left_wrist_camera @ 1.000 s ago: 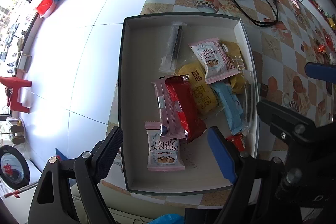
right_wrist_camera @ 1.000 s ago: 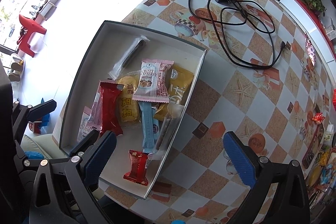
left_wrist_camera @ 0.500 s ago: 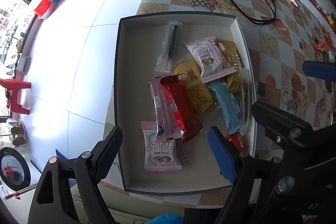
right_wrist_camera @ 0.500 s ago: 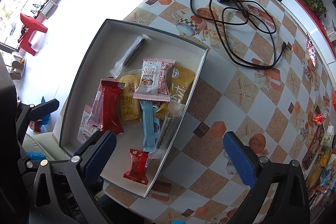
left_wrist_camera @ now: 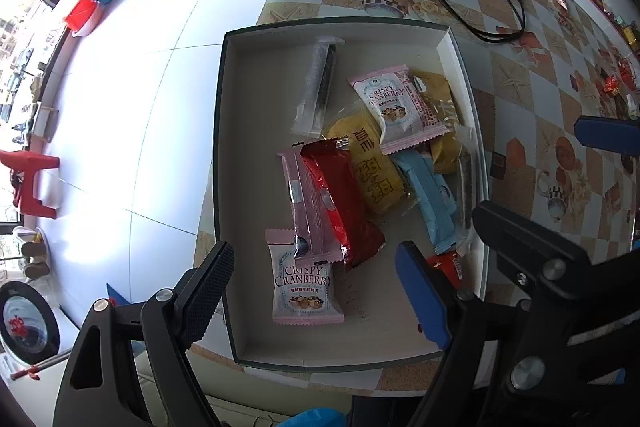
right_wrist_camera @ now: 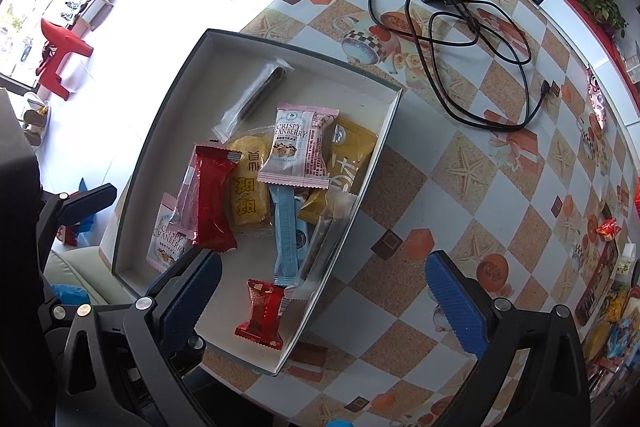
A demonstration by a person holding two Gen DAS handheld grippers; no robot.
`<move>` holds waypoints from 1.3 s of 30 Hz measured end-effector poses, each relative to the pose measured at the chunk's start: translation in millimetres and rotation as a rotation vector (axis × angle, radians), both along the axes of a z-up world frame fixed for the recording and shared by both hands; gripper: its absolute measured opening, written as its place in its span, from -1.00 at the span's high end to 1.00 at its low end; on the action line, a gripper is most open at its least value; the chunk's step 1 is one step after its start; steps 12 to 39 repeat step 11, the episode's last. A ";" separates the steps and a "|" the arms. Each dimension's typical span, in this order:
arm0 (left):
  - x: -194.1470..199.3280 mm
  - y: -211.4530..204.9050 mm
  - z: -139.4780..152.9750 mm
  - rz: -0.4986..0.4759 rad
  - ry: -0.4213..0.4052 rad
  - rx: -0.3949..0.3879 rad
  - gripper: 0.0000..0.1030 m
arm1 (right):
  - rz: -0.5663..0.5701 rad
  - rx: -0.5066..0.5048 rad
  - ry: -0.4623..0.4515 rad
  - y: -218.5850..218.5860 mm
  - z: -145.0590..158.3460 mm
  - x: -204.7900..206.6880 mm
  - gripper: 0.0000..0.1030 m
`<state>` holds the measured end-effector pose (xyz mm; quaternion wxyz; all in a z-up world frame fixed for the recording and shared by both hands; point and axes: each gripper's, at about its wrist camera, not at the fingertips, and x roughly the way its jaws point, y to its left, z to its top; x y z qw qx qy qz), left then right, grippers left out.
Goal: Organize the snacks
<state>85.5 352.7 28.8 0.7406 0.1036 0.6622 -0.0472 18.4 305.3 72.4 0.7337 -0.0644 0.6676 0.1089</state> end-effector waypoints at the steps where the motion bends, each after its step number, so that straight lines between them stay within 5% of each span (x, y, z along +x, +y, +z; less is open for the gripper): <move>1: -0.1 0.5 -0.2 0.003 0.003 -0.003 -0.66 | 0.001 0.000 0.000 0.3 -0.1 -0.1 -0.99; 39: -2.5 7.0 2.6 0.028 -0.017 -0.027 -0.66 | 0.003 0.015 0.001 2.8 -0.7 -1.3 -0.99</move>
